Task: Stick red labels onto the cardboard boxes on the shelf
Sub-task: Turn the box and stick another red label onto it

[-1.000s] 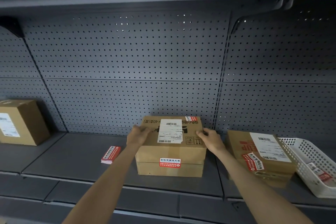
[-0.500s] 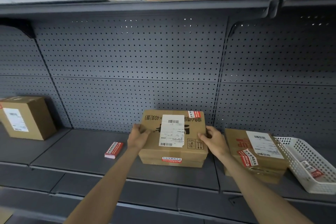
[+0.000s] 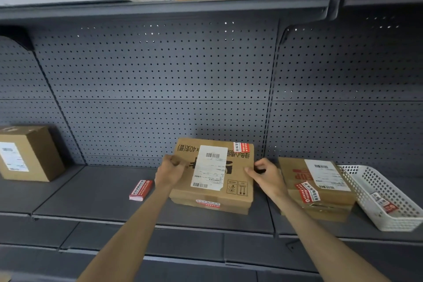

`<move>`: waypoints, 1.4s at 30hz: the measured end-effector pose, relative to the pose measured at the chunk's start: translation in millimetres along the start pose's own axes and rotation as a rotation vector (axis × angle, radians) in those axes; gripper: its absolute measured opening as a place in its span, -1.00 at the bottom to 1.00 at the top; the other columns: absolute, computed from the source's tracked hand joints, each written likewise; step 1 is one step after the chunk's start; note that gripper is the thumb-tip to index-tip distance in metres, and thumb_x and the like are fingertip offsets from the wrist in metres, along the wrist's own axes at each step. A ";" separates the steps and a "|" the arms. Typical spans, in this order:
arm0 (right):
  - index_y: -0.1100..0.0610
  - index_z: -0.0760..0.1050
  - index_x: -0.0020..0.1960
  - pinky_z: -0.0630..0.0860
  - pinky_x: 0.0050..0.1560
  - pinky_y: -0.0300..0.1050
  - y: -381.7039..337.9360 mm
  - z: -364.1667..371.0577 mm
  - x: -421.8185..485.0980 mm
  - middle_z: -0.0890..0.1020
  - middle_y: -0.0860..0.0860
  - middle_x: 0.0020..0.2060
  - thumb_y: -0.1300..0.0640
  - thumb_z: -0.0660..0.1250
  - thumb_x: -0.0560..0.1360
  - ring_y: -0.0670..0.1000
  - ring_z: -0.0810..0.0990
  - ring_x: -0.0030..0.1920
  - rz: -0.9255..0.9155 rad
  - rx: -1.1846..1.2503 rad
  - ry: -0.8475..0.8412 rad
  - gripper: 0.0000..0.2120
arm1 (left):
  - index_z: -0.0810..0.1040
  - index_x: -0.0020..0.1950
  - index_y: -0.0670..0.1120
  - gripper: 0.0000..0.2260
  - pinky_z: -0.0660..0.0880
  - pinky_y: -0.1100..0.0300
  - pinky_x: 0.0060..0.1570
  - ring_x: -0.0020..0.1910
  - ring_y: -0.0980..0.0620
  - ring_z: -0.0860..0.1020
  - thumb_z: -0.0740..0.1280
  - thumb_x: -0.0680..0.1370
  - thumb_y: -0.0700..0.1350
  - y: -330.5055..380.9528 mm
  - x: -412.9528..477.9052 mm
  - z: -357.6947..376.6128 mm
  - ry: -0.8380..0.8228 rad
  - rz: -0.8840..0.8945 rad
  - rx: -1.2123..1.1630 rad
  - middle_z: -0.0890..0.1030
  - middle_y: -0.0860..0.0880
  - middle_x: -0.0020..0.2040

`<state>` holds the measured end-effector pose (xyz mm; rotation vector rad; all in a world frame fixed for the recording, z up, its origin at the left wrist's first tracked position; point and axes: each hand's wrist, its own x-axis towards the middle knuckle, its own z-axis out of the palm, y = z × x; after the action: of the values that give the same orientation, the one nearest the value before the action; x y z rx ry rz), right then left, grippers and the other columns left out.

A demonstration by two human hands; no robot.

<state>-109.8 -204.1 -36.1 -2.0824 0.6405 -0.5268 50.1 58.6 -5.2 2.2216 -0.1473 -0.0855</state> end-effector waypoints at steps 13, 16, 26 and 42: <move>0.17 0.34 0.16 0.69 -0.27 0.16 -2.6 -0.4 16.0 0.61 0.24 0.01 -0.07 0.44 0.51 0.19 0.72 -0.18 0.256 0.305 -0.087 -0.56 | 0.34 0.34 -0.13 -0.57 0.29 -0.21 0.29 0.22 -0.20 0.51 0.14 0.61 0.14 16.2 30.2 31.2 0.128 0.147 0.440 0.53 -0.14 0.26; 0.06 0.24 0.38 0.68 -0.05 0.16 4.0 4.0 30.1 0.50 0.19 0.30 -0.10 0.47 0.47 0.21 0.58 0.22 0.232 0.291 -0.109 -0.37 | 0.34 0.35 -0.10 -0.63 0.30 -0.21 0.30 0.24 -0.19 0.49 0.18 0.62 0.05 5.6 36.0 37.4 0.146 0.189 0.446 0.54 -0.14 0.26; 0.11 0.11 0.60 0.24 0.51 0.10 5.0 6.3 48.0 0.29 0.10 0.54 -0.08 0.30 0.60 0.13 0.29 0.52 0.142 0.114 -0.253 -0.32 | -0.21 0.62 0.00 -0.09 -0.10 -0.25 0.53 0.61 -0.16 -0.14 0.39 0.54 0.11 15.6 -18.6 57.8 0.274 -0.285 -0.138 -0.15 -0.17 0.63; 0.11 0.54 -0.12 0.61 -0.35 -0.16 -6.8 -38.7 7.6 0.68 0.04 -0.10 -0.05 0.30 0.61 0.00 0.69 -0.23 0.049 -0.082 -0.525 -0.75 | 0.55 0.14 -0.14 -0.77 0.41 0.11 -0.03 0.02 -0.12 0.57 0.36 0.59 -0.02 38.3 -36.2 61.8 0.005 -0.258 -0.295 0.62 -0.05 0.06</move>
<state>-124.6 -229.4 -8.8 -2.1519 0.4045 0.0839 4.3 -8.1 -12.1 1.9353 0.1481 -0.2280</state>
